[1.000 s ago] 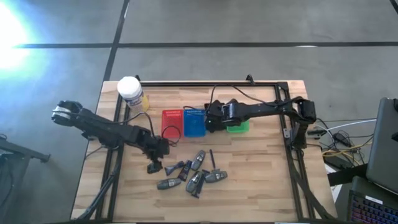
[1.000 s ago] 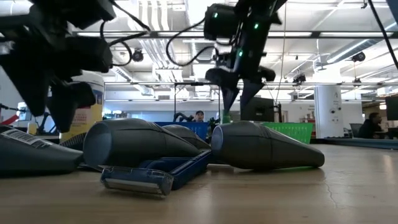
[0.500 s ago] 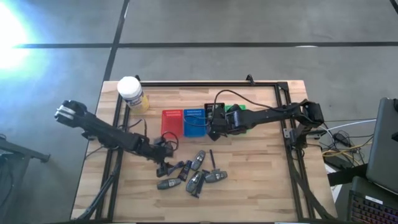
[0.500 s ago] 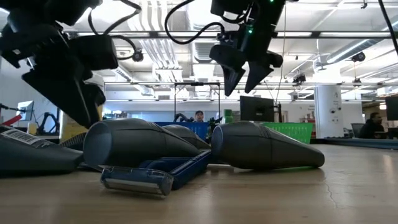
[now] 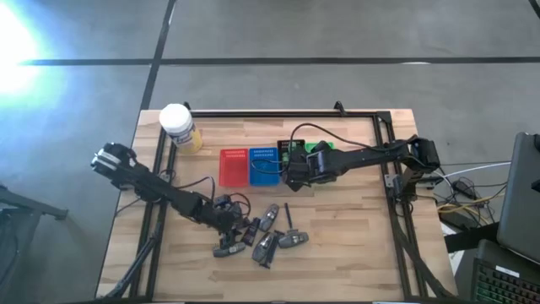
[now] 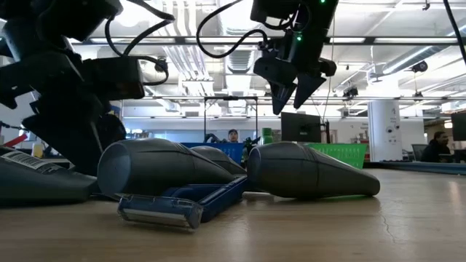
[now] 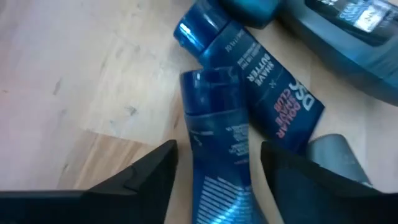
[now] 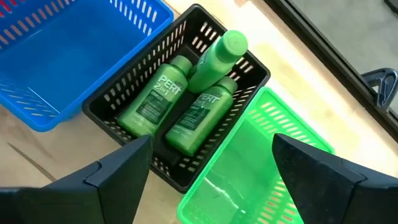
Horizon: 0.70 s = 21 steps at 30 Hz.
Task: Pick & Place Travel size toiletries
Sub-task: Put the blue shave cream into the blue bin
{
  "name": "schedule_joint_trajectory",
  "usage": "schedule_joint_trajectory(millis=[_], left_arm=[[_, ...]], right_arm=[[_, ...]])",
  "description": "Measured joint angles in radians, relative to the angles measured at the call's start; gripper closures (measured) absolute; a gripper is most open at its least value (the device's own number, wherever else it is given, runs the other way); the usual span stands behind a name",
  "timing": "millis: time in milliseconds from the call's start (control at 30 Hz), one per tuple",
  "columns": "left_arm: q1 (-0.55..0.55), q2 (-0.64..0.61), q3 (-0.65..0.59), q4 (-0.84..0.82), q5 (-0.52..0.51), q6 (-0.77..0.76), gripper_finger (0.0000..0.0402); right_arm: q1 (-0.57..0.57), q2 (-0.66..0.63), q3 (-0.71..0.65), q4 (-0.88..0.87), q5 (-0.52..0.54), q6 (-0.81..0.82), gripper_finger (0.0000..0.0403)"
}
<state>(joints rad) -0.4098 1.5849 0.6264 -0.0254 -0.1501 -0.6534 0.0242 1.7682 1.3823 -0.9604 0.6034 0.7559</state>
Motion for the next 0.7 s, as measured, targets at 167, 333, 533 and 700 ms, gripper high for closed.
schedule_joint_trajectory(millis=[167,333,533,700], left_arm=[[0.002,-0.021,0.011,-0.016,-0.069,0.057,0.0264],[0.038,-0.083,0.007,-0.068,-0.093,0.021,0.0369],[0.179,-0.269,0.015,-0.041,-0.079,-0.096,0.0366],[0.406,-0.344,0.049,0.093,-0.068,-0.173,0.0361]], right_arm=[[0.0,-0.041,-0.003,-0.012,0.007,0.001,0.0098],[-0.002,-0.107,-0.004,-0.034,0.025,0.003,0.0129],[-0.022,-0.19,-0.004,-0.035,0.025,0.047,0.0159],[-0.051,-0.219,-0.004,-0.035,0.025,0.082,0.0169]])
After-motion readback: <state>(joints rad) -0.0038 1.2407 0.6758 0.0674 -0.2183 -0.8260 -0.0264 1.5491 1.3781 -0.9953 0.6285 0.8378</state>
